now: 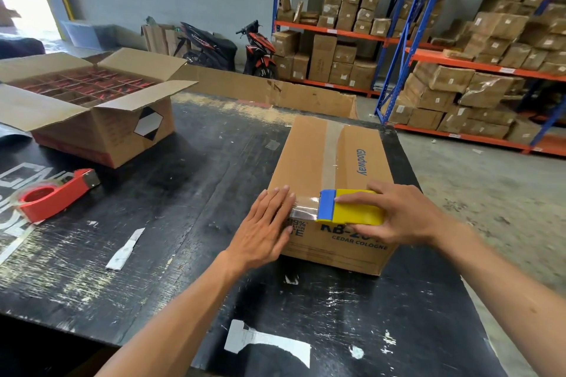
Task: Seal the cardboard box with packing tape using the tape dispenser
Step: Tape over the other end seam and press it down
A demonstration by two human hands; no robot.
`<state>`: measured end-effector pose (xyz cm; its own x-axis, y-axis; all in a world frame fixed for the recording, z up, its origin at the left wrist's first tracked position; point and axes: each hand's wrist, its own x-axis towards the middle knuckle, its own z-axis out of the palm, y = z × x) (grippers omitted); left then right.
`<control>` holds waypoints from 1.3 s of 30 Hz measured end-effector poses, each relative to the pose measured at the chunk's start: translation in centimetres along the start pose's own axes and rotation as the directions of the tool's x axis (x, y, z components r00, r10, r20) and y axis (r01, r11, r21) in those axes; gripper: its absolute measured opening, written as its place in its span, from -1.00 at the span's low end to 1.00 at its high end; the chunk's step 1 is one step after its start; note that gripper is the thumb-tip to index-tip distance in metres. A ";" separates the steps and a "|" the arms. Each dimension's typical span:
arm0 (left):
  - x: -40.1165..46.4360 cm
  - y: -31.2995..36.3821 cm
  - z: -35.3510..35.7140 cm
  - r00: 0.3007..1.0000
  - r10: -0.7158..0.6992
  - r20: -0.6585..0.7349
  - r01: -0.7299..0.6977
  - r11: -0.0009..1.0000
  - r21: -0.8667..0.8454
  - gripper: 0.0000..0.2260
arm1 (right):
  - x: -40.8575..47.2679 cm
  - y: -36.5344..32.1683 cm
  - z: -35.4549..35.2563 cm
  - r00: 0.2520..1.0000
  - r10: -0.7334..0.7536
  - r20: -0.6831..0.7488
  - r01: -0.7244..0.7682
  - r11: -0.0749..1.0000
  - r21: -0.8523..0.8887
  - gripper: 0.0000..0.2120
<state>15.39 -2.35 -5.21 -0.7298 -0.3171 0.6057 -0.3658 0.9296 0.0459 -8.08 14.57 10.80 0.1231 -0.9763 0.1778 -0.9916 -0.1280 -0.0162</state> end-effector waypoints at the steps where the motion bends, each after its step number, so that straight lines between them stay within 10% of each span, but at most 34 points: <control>1: 0.0 0.0 -0.1 1.000 -0.008 0.004 0.008 1.000 -0.019 -0.41 | 0.0 0.0 0.1 1.000 0.002 0.002 -0.002 1.000 -0.003 -0.46; 8: 2.7 -1.0 -1.2 0.982 0.072 -0.176 -0.067 0.997 0.032 -0.57 | 0.4 0.0 -0.1 1.000 -0.003 0.027 0.004 1.000 -0.021 -0.46; 15: 4.8 -2.6 -1.1 0.978 0.158 0.135 -0.166 0.985 0.051 -0.52 | 0.7 -0.2 -0.2 1.000 -0.001 0.022 0.001 1.000 -0.001 -0.47; 39: 7.4 -3.5 -2.2 0.871 0.239 0.429 -0.253 0.967 -0.026 -0.45 | 1.1 -0.6 -0.3 0.999 0.017 0.032 -0.015 0.997 -0.071 -0.47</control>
<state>12.52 -7.58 0.87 -0.9710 -0.1347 0.1973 -0.1544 0.9841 -0.0882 -7.37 13.60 11.34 0.1069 -0.9835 0.1459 -0.9936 -0.1005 0.0509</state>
